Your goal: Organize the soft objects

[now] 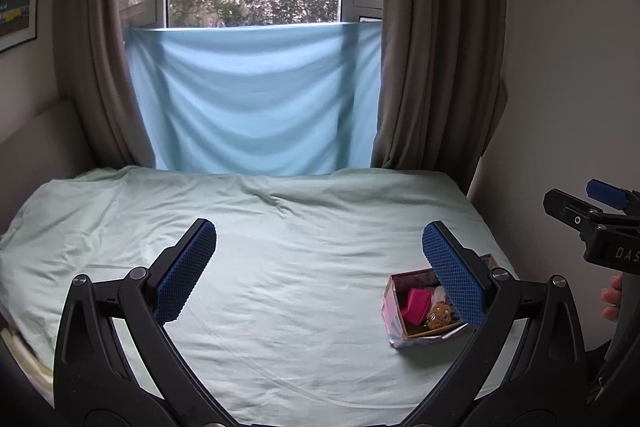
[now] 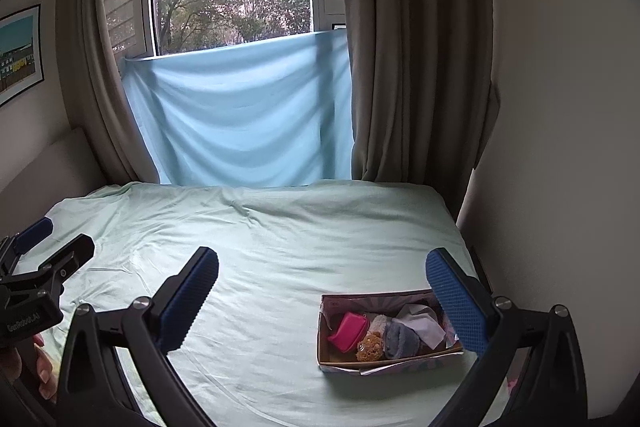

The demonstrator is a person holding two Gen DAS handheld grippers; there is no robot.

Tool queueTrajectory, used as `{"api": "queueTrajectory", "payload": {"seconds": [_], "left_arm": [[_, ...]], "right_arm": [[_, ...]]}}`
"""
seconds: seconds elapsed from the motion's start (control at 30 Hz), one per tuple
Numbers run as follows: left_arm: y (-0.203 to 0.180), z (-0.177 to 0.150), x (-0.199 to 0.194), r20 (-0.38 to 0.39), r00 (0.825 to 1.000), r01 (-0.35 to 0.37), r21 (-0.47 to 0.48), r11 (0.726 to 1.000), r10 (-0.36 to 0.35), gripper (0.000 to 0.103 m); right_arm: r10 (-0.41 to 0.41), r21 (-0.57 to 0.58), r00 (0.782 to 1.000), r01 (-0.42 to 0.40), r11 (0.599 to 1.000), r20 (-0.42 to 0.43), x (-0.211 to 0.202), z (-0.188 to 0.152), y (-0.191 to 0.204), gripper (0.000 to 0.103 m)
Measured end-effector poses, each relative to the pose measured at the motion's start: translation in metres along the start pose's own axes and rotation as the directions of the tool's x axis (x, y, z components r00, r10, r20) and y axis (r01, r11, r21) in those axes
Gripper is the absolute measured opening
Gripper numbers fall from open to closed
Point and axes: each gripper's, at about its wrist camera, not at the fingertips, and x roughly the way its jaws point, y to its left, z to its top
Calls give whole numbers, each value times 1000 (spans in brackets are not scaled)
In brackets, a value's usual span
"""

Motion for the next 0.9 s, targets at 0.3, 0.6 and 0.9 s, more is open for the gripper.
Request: {"api": "queueTrajectory", "payload": {"seconds": [0.3, 0.6, 0.9], "left_arm": [[-2, 1, -1, 6, 1000, 3, 1, 1000, -3, 103], [-4, 2, -3, 23, 1000, 2, 17, 1000, -3, 103], [-4, 5, -4, 45, 999, -4, 8, 1000, 4, 103]], "right_arm": [[-11, 6, 1000, 11, 1000, 12, -2, 2, -2, 103], [-18, -1, 1000, 18, 1000, 20, -2, 2, -3, 103], [-18, 2, 1000, 18, 1000, 20, -1, 3, -3, 103]]}}
